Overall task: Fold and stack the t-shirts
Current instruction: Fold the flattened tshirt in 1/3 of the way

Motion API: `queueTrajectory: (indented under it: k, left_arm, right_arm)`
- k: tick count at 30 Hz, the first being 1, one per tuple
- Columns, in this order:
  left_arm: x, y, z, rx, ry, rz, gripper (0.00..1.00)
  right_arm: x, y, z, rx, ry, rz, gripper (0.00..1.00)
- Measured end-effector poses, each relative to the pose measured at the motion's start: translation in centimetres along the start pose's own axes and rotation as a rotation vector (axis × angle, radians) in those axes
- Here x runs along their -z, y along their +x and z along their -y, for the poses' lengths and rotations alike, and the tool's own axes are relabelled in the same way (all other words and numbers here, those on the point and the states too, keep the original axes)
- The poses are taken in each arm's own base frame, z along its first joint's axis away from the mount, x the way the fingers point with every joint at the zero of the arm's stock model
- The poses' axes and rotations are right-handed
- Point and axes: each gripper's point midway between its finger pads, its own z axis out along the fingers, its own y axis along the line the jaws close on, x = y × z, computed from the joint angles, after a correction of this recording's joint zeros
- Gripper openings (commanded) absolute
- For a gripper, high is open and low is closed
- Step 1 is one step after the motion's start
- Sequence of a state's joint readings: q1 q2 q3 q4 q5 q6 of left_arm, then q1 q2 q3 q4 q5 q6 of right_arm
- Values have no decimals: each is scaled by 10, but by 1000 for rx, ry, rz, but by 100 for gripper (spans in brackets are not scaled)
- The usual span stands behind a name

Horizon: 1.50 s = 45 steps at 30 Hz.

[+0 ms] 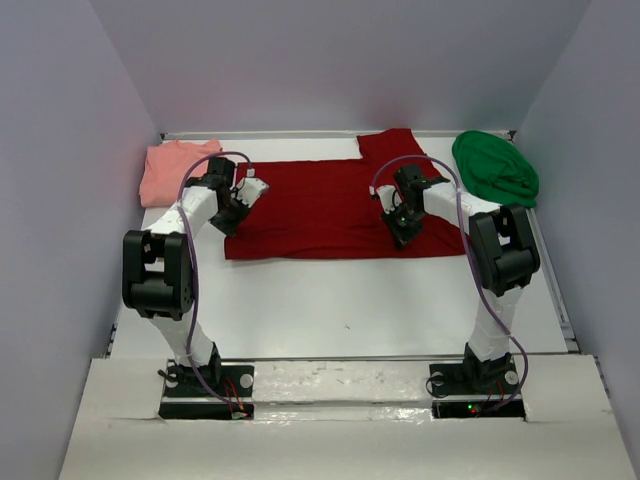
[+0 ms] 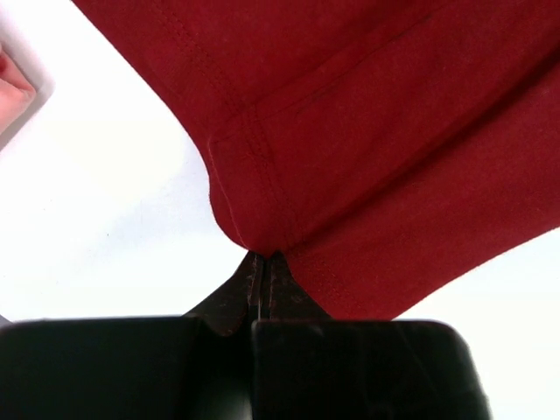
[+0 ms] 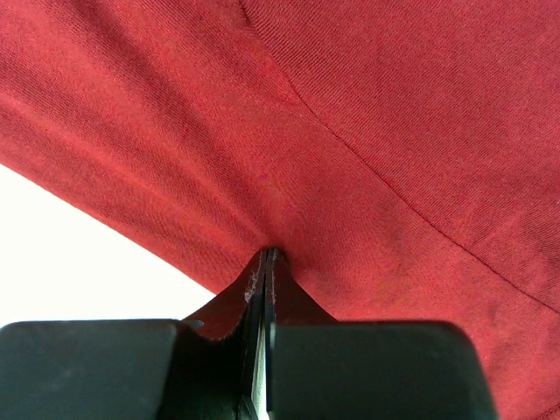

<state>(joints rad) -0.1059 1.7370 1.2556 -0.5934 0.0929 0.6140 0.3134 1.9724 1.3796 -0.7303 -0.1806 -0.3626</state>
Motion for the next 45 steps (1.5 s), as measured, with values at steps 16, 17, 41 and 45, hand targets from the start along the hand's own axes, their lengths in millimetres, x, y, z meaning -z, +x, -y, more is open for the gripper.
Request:
queueTrajectory:
  k: [16, 17, 41, 45]
  left_arm:
    - [-2, 4, 3, -61, -70, -61, 44]
    - [-2, 6, 1, -62, -83, -71, 41]
    - [20, 13, 56, -112, 204, -29, 30]
    - [29, 15, 66, -151, 252, -3, 30]
  right_arm:
    - [0, 0, 0, 0, 0, 0, 0]
    - [0, 0, 0, 0, 0, 0, 0]
    - [0, 0, 0, 0, 0, 0, 0]
    - [0, 0, 0, 0, 0, 0, 0]
